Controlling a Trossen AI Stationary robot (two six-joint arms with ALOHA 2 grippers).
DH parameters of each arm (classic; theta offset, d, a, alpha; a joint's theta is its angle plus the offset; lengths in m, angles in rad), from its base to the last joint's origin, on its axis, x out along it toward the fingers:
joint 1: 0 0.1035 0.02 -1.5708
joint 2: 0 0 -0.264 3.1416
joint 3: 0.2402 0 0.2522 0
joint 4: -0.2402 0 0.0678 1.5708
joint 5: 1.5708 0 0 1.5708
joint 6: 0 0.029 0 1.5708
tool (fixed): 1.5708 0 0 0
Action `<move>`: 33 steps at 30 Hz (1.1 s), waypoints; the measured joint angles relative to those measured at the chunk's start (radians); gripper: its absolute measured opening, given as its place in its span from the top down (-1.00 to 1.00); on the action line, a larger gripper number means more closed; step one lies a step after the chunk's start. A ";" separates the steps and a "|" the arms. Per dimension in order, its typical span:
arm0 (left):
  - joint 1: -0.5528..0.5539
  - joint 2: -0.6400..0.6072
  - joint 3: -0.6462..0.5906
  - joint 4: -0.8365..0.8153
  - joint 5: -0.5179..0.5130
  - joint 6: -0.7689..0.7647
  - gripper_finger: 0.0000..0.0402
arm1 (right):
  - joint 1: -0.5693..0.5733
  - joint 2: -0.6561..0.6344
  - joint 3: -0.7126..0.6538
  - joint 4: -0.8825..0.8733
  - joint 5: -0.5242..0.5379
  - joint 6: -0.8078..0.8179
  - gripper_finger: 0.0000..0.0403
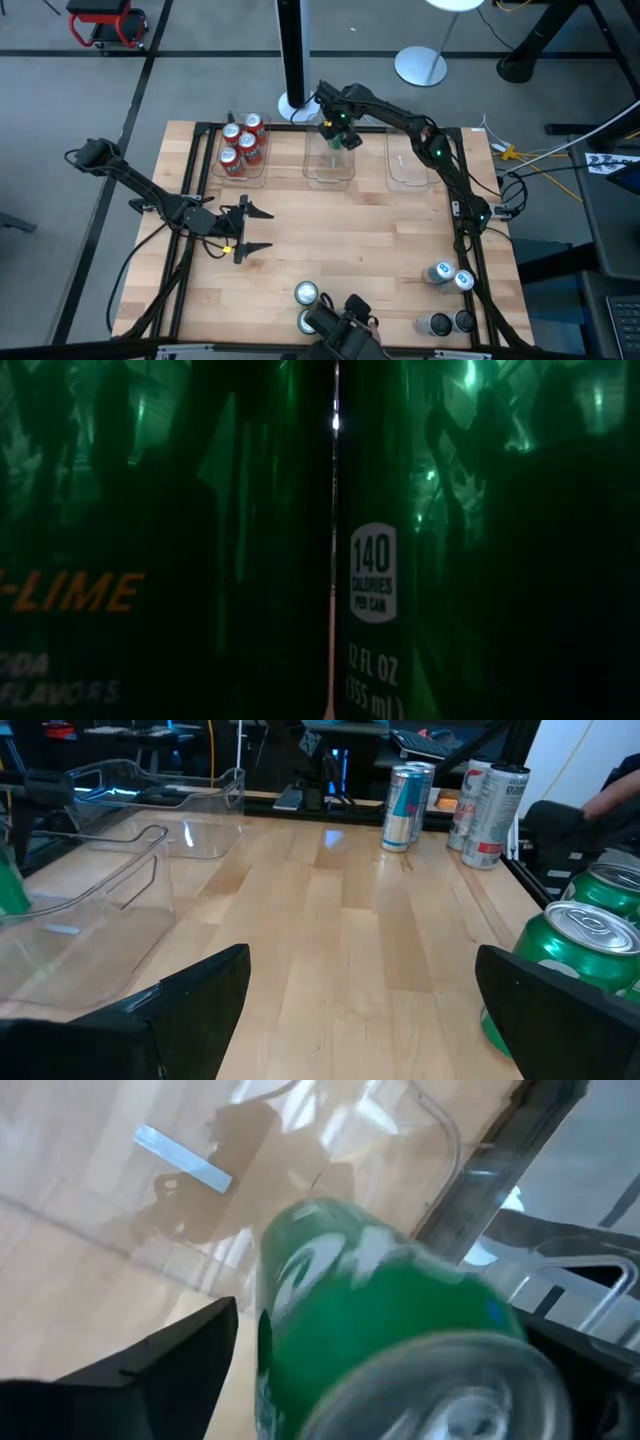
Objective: Sort soda cans
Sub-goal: Put the top right green soda can into the middle transparent bin, then put the top green soda can into the middle transparent bin
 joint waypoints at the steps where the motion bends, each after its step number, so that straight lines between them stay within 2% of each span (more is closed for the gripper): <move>1: 0.000 0.000 0.000 0.000 0.000 0.000 -0.87 | 0.000 0.000 0.000 -0.001 0.001 -0.001 -0.94; 7: 0.000 0.000 0.000 0.000 0.000 0.004 -0.87 | -0.001 -0.002 0.000 -0.013 0.054 -0.008 -0.83; 13: 0.000 0.000 0.000 0.001 0.000 0.018 -0.87 | 0.006 -0.023 0.027 -0.062 0.054 -0.014 -0.80; 23: 0.000 0.000 0.001 0.004 0.000 0.024 -0.87 | 0.040 -0.148 0.024 -0.071 0.071 -0.032 -0.81; 28: 0.000 0.000 0.001 0.003 0.000 0.027 -0.87 | 0.086 -0.222 0.024 -0.088 0.072 -0.039 -0.81; 33: 0.001 0.000 0.001 0.003 0.000 0.026 -0.87 | 0.187 -0.279 0.024 -0.092 0.071 -0.077 -0.81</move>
